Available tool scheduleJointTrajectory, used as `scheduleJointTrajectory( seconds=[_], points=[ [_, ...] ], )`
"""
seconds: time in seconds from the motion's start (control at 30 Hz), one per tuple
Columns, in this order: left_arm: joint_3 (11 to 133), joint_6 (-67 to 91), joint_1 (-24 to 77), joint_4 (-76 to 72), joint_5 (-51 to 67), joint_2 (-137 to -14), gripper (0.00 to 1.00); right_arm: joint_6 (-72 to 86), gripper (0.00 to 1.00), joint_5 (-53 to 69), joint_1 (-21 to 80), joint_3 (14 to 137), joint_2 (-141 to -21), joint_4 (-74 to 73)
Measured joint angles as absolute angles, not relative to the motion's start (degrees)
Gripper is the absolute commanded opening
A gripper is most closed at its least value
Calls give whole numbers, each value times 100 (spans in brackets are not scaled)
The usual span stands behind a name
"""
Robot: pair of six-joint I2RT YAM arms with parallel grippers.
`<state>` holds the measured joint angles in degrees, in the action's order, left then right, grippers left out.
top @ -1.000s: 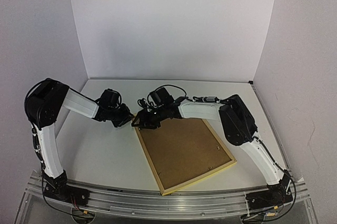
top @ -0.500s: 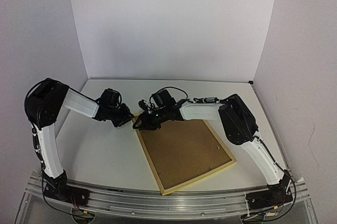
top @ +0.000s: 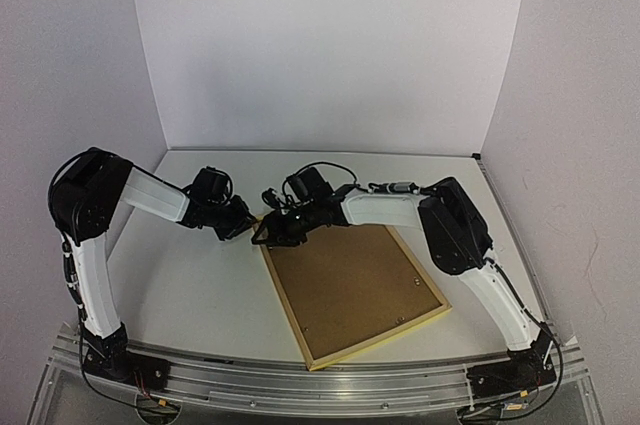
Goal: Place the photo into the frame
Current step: Install the photo frame at the center of the board.
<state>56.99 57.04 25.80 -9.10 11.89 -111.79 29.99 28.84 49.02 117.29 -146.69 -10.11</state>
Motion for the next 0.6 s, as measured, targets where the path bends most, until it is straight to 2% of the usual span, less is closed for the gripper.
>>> scheduleJointTrajectory(
  seconds=[0.2, 0.6],
  points=[
    [5738, 5706, 2595, -985, 1276, -11215, 0, 2993, 50, 2586, 4934, 11760, -14564, -1312],
    [5741, 5704, 2613, -1105, 1391, -11255, 0, 2923, 51, 2294, 4993, 10484, -13734, -1340]
  ],
)
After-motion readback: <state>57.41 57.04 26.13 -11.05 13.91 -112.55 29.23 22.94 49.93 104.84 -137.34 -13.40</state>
